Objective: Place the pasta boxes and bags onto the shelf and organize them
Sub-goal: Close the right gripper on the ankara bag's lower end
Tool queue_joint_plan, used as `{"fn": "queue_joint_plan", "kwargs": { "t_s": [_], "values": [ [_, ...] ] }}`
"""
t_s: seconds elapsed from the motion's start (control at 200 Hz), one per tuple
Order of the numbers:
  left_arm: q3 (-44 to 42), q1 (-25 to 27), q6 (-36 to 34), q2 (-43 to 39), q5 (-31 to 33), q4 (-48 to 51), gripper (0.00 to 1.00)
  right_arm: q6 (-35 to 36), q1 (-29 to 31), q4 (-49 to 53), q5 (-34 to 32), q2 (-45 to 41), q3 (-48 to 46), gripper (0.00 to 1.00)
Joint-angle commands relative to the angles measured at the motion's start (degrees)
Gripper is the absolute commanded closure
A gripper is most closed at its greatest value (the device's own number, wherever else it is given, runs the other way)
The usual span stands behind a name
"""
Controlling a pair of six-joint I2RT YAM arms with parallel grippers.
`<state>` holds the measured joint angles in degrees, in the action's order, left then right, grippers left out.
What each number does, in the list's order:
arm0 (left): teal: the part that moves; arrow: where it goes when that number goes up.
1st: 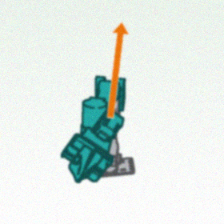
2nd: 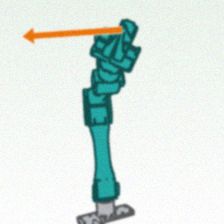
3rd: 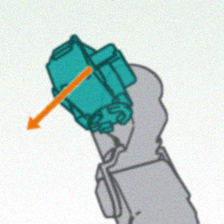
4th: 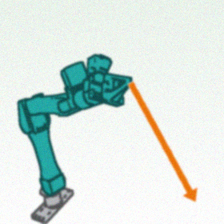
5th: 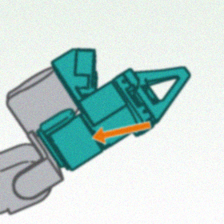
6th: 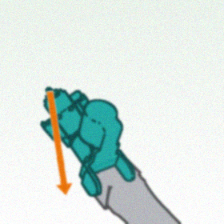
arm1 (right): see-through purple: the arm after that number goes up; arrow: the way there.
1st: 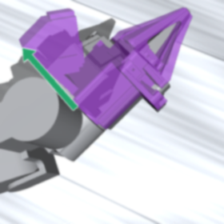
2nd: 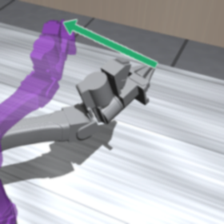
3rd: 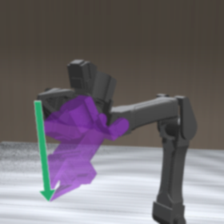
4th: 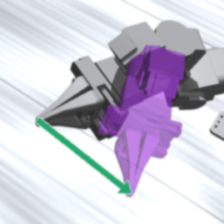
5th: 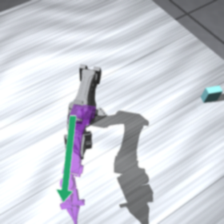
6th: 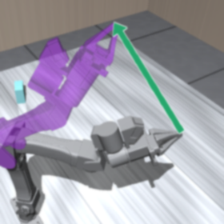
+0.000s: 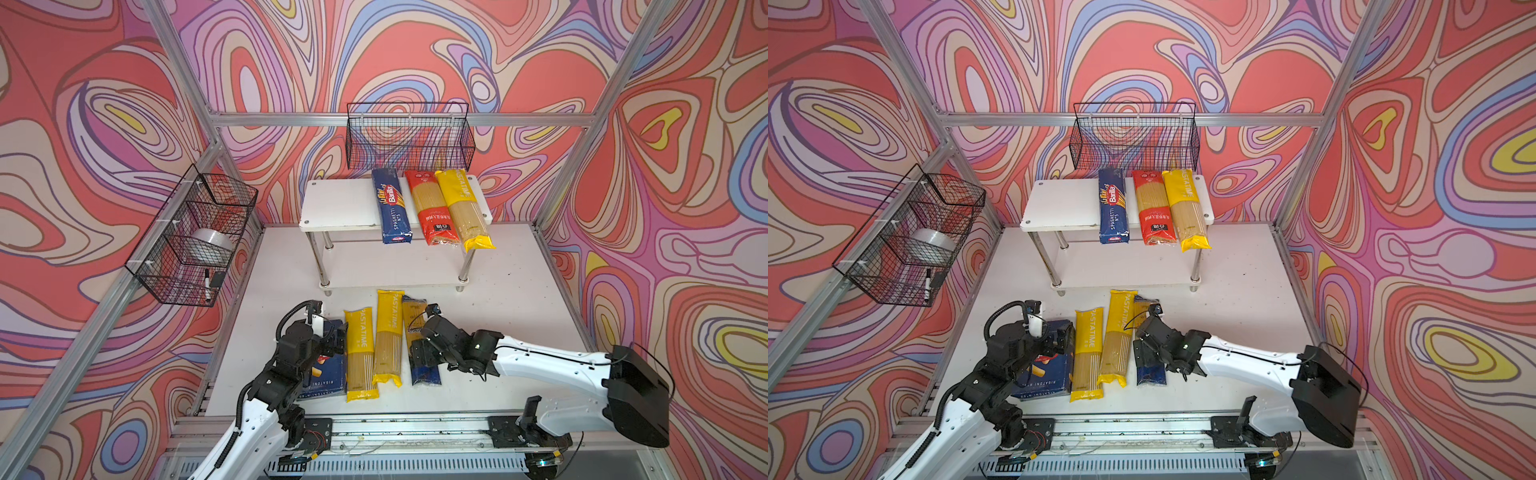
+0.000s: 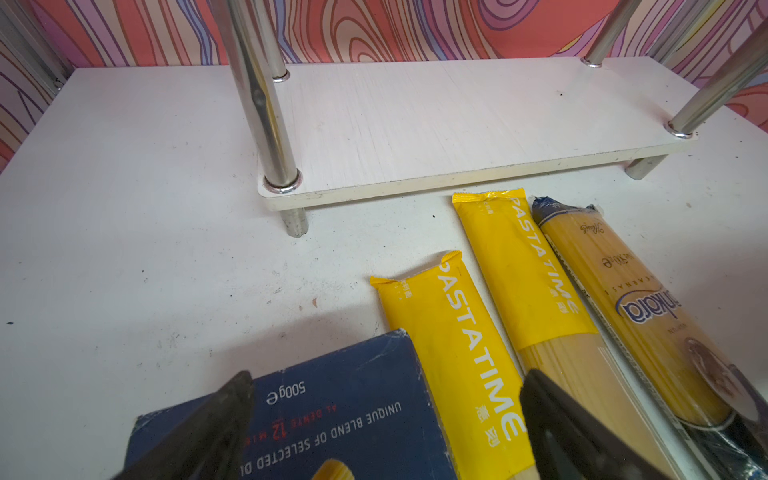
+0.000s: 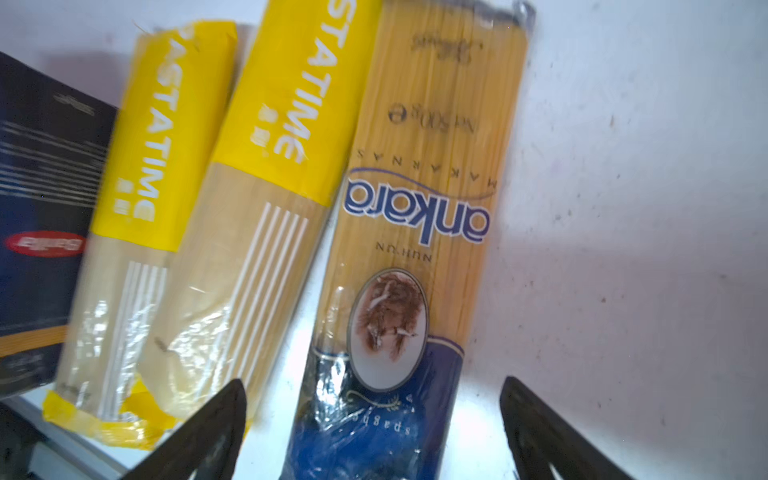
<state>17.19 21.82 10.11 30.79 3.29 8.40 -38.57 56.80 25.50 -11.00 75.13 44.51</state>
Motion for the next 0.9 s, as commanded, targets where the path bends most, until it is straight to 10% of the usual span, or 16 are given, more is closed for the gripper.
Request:
{"fn": "queue_joint_plan", "kwargs": {
  "t_s": [0.0,0.891],
  "values": [
    [1.6,0.2,0.0,-0.4,0.4,0.2,0.0,2.1,-0.4,3.9,-1.8,0.7,1.9,0.02],
    [0.7,0.2,0.2,-3.5,1.3,1.0,0.0,-1.6,-0.6,-3.0,-0.2,18.3,2.2,0.02]
  ]
}}
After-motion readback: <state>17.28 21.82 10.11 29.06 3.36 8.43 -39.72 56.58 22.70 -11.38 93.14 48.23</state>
